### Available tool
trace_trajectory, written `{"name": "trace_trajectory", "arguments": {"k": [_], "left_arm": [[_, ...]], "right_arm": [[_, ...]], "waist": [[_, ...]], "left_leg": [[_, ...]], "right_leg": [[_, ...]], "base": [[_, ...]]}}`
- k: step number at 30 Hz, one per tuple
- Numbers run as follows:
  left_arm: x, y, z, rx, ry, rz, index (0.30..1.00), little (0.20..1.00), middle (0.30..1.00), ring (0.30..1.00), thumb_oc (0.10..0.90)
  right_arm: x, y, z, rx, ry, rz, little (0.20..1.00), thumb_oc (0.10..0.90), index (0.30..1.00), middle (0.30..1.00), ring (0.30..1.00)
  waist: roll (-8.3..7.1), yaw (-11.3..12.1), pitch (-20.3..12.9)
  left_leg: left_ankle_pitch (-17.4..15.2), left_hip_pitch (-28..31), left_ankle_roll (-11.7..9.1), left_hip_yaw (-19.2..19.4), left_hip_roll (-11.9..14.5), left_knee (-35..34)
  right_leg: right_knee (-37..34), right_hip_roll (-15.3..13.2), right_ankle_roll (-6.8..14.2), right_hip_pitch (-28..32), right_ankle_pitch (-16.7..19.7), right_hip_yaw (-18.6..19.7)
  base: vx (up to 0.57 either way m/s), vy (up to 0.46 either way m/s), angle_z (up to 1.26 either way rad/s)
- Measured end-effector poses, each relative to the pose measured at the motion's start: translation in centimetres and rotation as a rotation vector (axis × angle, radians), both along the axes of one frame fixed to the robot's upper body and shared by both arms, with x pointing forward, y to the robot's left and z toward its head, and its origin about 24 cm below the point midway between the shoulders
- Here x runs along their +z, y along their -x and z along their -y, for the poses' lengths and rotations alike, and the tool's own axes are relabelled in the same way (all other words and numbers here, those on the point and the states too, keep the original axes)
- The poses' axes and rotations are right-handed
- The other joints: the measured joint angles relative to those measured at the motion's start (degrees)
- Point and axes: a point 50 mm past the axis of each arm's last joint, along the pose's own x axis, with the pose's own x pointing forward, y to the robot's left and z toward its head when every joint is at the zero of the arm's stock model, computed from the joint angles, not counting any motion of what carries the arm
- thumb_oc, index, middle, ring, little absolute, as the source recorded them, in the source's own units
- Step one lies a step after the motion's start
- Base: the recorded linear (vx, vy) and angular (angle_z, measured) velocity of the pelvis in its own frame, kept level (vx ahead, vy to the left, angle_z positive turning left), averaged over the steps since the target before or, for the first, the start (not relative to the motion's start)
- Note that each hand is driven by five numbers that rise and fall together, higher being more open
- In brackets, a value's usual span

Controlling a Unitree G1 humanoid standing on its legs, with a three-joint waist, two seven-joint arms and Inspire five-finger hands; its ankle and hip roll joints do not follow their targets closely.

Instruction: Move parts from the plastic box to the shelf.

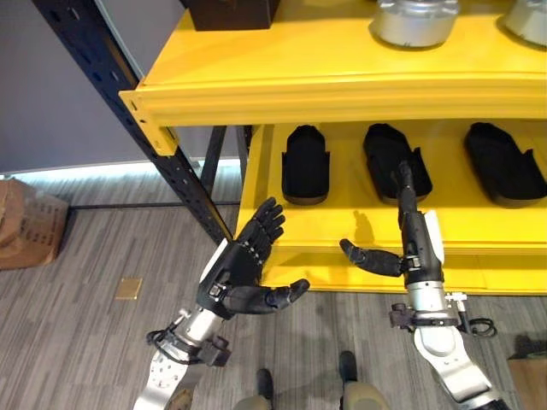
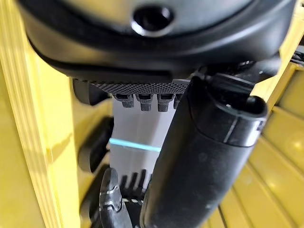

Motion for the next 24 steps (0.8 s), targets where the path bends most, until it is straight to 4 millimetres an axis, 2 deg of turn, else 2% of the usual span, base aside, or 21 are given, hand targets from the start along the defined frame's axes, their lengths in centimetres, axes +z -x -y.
{"name": "trace_trajectory", "arguments": {"k": [5, 11, 15, 20, 24], "left_arm": [[-1.0, 0.8, -0.2, -0.048, 0.078, -0.082, 1.0, 1.0, 1.0, 1.0, 0.9], [-0.9, 0.7, -0.4, -0.062, 0.127, -0.096, 1.0, 1.0, 1.0, 1.0, 0.9], [-0.9, 0.6, -0.8, -0.05, 0.132, -0.096, 1.0, 1.0, 1.0, 1.0, 0.9], [-0.7, 0.5, -1.0, -0.051, 0.172, -0.09, 1.0, 1.0, 1.0, 1.0, 0.9], [-0.7, 0.5, -0.8, -0.051, 0.181, -0.089, 1.0, 1.0, 1.0, 1.0, 0.9]], "right_arm": [[-1.6, 1.1, 0.5, 0.027, -0.069, -0.104, 1.0, 0.9, 1.0, 1.0, 1.0], [-2.1, 1.5, 0.8, 0.025, -0.056, -0.136, 1.0, 0.9, 1.0, 1.0, 1.0], [-2.3, 1.9, 1.6, -0.008, -0.089, -0.152, 1.0, 0.9, 1.0, 1.0, 1.0], [-2.6, 1.9, 1.2, 0.02, -0.166, -0.169, 1.0, 0.9, 1.0, 1.0, 1.0], [-2.6, 1.9, 0.8, 0.081, -0.139, -0.175, 1.0, 0.9, 1.0, 1.0, 1.0]], "waist": [[-0.83, -0.77, -1.43], [-2.2, -1.47, -3.76], [-2.45, -1.49, -4.82], [-2.43, -1.64, -5.8], [-2.4, -1.49, -6.2]], "left_leg": [[-0.52, 0.49, -0.03, 1.41, 0.01, -0.18], [-0.58, 0.36, -0.05, 2.72, -0.04, -0.19], [-0.59, 0.43, -0.06, 3.08, 0.02, -0.2], [-0.68, 0.53, -0.03, 3.45, -0.09, -0.2], [-0.69, 0.48, -0.01, 3.4, -0.08, -0.2]], "right_leg": [[-0.01, 0.11, 0.08, -0.45, 0.22, 1.15], [0.0, 0.16, 0.3, -1.49, 0.36, 2.7], [-0.01, 0.15, 0.3, -1.64, 0.4, 3.54], [-0.01, 0.2, 0.3, -1.68, 0.45, 3.93], [-0.01, 0.21, 0.32, -1.65, 0.45, 3.92]], "base": [[-0.02, 0.002, -0.16], [-0.03, 0.007, -0.14], [-0.02, 0.008, -0.05], [-0.01, 0.009, -0.04], [0.0, 0.0, 0.0]]}}
